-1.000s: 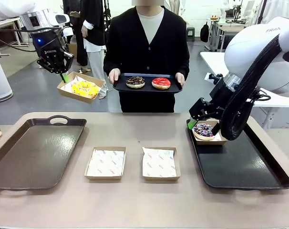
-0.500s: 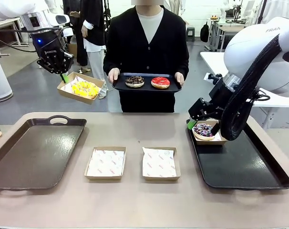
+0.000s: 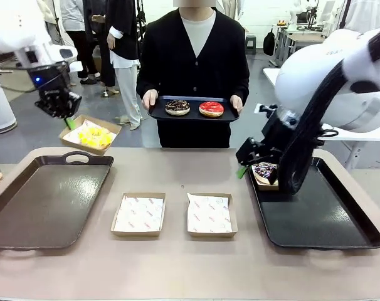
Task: Individually package the donuts and arrange them on the tray.
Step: Place the picked Paper togo box on the Handle tray while simultaneously picking up another Paper togo box from the table with the other hand.
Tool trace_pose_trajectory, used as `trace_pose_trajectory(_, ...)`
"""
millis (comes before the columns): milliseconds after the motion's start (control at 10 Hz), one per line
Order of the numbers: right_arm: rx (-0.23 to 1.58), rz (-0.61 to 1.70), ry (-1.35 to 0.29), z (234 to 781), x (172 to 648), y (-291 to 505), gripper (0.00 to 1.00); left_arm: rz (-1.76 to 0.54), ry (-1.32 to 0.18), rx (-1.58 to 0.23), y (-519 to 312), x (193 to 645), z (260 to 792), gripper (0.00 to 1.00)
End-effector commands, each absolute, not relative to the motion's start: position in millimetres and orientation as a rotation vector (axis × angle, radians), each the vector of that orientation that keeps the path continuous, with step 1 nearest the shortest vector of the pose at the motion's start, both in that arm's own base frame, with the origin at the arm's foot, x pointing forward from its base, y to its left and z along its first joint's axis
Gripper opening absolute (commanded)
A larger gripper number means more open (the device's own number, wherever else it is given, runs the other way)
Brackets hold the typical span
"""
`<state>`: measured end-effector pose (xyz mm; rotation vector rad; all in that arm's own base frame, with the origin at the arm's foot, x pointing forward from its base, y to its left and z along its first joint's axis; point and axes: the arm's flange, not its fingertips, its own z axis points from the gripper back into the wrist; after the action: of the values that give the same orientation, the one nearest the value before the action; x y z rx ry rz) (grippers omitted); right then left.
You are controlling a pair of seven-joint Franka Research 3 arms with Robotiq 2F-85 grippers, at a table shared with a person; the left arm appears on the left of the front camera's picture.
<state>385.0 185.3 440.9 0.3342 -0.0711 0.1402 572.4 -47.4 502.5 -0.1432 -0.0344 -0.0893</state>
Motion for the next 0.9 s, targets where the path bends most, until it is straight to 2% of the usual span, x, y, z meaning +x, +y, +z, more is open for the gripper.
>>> trace_pose_trajectory(0, 0.247, 0.102, -0.055, 431, 397, 216, 1.00, -0.094, -0.049, -0.166, -22, 556, 480, 0.01)
trace_pose_trajectory(600, 0.073, 0.018, -0.037, 379, 404, 255, 1.00, -0.097, -0.023, -0.221, 3, 539, 411, 0.01)
trace_pose_trajectory(800, 0.117, 0.030, -0.010, 380, 397, 256, 1.00, -0.054, -0.014, -0.262, 6, 538, 408, 0.01)
